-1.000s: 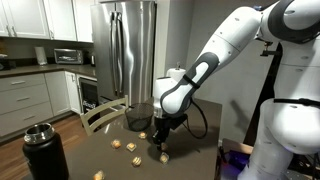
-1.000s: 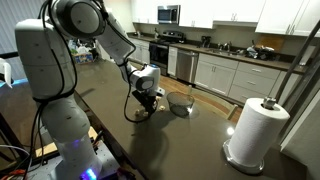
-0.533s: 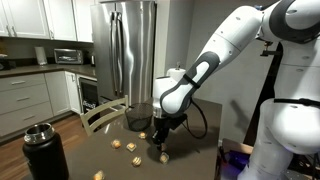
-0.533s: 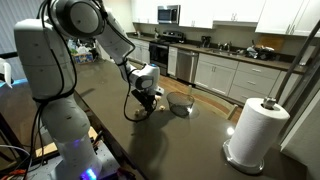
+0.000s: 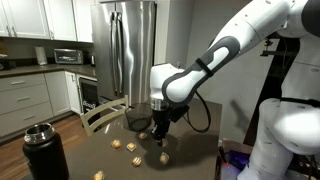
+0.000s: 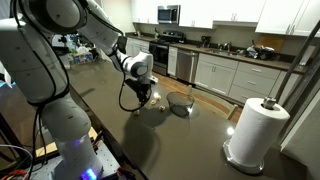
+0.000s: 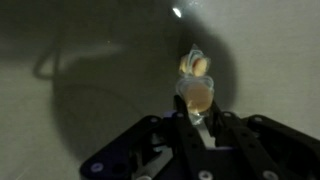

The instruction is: Put a small packet inside the basket

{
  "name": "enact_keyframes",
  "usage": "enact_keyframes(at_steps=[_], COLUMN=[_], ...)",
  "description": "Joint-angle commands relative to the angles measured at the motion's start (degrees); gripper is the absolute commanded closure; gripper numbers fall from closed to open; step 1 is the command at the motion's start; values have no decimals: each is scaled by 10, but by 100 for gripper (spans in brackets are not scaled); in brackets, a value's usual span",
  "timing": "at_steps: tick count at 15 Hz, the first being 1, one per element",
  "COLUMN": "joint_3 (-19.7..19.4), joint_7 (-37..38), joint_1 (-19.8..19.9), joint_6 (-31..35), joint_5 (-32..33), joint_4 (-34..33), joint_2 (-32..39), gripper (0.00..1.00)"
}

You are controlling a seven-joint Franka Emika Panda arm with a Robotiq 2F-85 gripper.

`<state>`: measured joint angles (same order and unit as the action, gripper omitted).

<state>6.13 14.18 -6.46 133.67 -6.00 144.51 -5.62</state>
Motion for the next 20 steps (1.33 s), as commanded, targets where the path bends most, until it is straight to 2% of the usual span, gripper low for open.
enact_keyframes(at_steps=[1,5,10,11,13,20], joint_3=[18,27,23,21,17,-11], joint_7=[47,64,76,79,88,161], joint_1=[1,10,23,24,26,29], joint_6=[-59,-79,-79,-79,-82,-77], joint_5=[39,79,119,124,136,194], joint_4=[-23,-86,-189,-205,-237,-279], joint_2=[-54,-56,-1,8,29,61], gripper=[90,90,86,91,91,91])
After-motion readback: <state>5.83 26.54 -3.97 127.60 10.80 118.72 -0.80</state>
